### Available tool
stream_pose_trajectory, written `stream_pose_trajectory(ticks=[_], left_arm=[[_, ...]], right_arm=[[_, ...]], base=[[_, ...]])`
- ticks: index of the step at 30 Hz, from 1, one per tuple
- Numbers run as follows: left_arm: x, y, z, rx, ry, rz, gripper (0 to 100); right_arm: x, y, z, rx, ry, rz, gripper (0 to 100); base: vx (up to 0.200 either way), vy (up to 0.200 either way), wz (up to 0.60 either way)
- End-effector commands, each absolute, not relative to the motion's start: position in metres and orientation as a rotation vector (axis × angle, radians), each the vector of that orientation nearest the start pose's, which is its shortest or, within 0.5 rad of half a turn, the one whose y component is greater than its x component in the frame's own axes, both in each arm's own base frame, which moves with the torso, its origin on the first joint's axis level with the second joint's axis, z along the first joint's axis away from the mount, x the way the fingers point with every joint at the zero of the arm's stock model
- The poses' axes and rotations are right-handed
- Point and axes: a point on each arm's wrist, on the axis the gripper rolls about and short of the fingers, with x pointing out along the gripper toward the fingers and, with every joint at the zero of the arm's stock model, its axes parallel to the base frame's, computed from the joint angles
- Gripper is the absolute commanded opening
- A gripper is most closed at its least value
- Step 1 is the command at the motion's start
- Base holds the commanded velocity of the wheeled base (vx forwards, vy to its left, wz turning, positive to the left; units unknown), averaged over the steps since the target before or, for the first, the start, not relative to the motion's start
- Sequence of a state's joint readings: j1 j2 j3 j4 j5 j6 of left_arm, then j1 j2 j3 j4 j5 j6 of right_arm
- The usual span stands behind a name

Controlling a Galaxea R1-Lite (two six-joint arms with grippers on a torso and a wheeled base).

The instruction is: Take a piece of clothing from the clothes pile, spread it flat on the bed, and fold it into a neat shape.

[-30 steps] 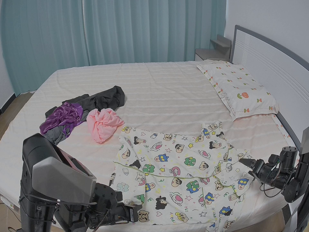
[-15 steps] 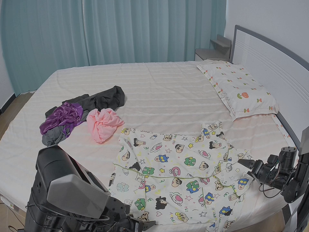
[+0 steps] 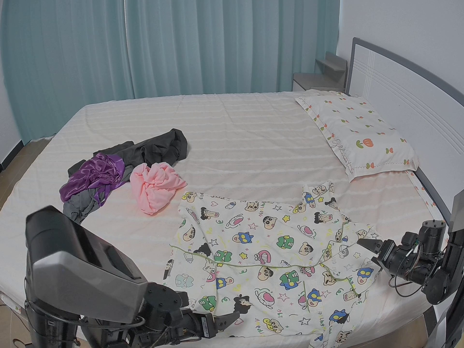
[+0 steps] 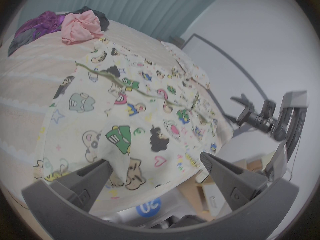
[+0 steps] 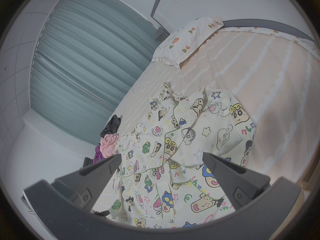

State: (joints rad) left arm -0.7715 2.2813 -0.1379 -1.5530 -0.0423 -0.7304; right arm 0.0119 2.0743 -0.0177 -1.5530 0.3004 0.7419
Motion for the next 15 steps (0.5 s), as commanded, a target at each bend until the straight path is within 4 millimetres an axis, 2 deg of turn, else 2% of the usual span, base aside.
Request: stream_pose_trajectory(ticks=[1,9,15], left_arm=[[0.184,-0.171,0.000,-0.519,0.744,-0.530,100],[0.186,-0.167,-0.002,-0.607,0.760,-0.454,100],[0.182,-0.163,-0.020,-0.572,0.833,-0.397,100]], right_arm=[[0.215,0.009,0.025,0.793,0.591,0.108,100],[0.215,0.010,0.025,0.792,0.593,0.112,100],[0.215,0.010,0.025,0.792,0.593,0.112,100]], base=[[0.000,0.000,0.00],[0.000,0.000,0.00],[0.000,0.000,0.00]])
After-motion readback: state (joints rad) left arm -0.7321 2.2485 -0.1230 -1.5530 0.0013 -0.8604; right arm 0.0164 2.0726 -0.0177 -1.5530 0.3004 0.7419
